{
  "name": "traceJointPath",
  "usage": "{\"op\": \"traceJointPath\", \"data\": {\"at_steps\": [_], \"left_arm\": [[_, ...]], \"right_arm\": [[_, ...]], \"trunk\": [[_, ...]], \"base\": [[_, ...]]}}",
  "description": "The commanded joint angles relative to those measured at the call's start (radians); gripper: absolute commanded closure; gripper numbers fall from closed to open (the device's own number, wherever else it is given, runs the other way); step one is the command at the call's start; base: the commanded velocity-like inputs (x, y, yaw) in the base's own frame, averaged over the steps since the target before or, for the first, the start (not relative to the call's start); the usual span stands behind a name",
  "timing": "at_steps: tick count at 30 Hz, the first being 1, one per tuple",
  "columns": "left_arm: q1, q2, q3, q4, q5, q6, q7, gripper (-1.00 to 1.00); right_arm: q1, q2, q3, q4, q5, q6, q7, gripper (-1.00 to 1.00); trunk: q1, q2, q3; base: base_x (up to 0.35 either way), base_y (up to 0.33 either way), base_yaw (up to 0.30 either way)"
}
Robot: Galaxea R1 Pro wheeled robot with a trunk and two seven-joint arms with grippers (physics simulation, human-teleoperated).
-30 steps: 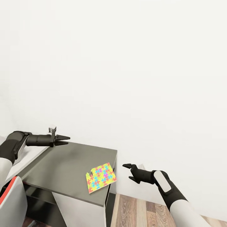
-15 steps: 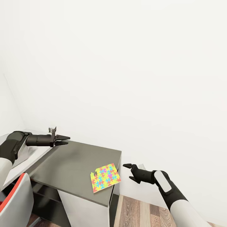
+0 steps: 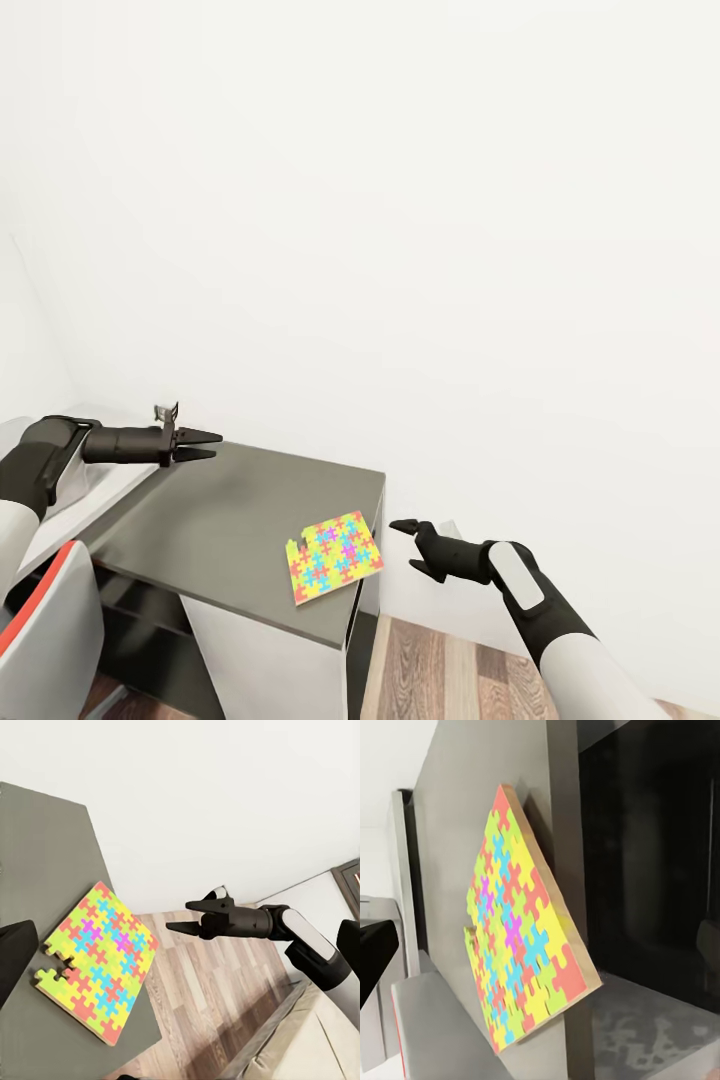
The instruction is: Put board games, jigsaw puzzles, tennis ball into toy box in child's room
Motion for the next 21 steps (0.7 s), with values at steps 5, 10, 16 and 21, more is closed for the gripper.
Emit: {"op": "traceJointPath", "data": {"at_steps": [5, 10, 16, 21], "left_arm": [[-0.001, 0.001, 0.000, 0.000, -0.006, 0.010, -0.007, -1.00], [-0.001, 0.001, 0.000, 0.000, -0.006, 0.010, -0.007, -1.00], [-0.001, 0.000, 0.000, 0.000, -0.006, 0.010, -0.007, -1.00], [-0.001, 0.000, 0.001, 0.000, -0.005, 0.010, -0.007, -1.00]], "right_arm": [[-0.001, 0.003, 0.000, 0.000, 0.006, 0.004, 0.004, -1.00], [-0.001, 0.002, -0.001, 0.003, 0.007, 0.006, 0.003, -1.00], [-0.001, 0.005, 0.003, 0.004, 0.008, 0.005, 0.000, -1.00], [-0.001, 0.009, 0.005, 0.004, 0.008, 0.004, -0.006, -1.00]], "trunk": [[0.019, -0.036, -0.017], [0.027, -0.050, -0.023], [0.027, -0.050, -0.023], [0.042, -0.078, -0.036]], "base": [[0.000, 0.000, 0.000], [0.000, 0.000, 0.000], [0.000, 0.000, 0.000], [0.000, 0.000, 0.000]]}}
